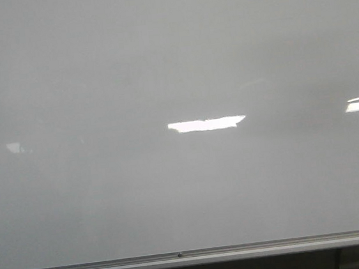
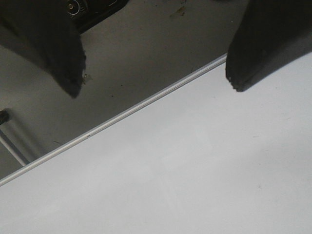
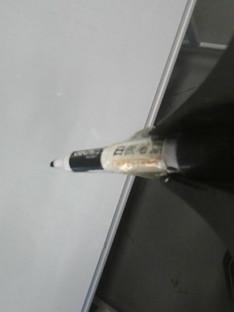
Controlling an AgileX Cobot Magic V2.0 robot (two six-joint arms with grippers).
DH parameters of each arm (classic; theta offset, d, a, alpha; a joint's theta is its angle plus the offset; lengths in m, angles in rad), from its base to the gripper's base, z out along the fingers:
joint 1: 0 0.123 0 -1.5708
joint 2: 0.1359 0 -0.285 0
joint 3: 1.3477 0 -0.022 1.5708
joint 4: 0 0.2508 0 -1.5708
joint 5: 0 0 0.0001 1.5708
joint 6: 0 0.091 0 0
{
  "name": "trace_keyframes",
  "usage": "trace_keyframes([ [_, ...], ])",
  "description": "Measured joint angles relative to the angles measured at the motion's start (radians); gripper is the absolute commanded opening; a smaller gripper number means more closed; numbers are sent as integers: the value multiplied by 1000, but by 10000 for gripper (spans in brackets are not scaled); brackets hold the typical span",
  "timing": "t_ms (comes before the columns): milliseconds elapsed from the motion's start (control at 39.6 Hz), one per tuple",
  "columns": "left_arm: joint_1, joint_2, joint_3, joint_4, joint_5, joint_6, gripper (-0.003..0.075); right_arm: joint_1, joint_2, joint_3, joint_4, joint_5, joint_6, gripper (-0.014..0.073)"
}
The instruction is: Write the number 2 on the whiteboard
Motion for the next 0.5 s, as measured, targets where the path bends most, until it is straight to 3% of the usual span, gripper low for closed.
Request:
trace_keyframes([
  [252, 0, 0, 0, 0, -3, 0, 564, -33, 12, 111, -68, -245, 76, -18],
  [505, 0, 0, 0, 0, -5, 0, 564, -171, 132, 99, -91, -353, 86, -18],
])
